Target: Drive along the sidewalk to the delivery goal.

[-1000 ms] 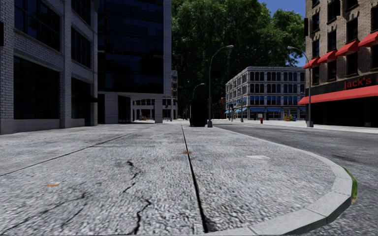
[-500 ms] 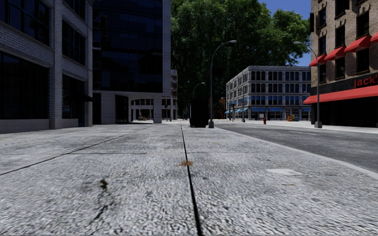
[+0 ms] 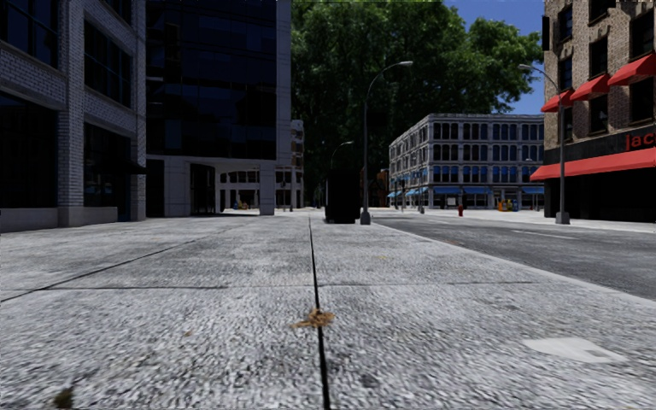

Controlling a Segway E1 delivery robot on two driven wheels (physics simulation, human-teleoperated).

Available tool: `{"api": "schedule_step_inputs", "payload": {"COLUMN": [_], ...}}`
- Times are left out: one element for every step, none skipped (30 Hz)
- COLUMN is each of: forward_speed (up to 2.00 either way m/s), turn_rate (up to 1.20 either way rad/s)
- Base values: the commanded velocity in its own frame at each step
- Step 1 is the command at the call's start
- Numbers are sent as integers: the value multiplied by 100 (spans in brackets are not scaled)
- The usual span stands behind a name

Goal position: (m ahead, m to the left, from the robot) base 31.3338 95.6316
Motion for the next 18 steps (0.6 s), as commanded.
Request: {"api": "schedule_step_inputs", "payload": {"forward_speed": [200,200,200,200,200,200,200,200,200,200,200,200,200,200,200,200,200,200], "turn_rate": [0,0,0,0,0,0,0,0,0,0,0,0,0,0,0,0,0,0]}}
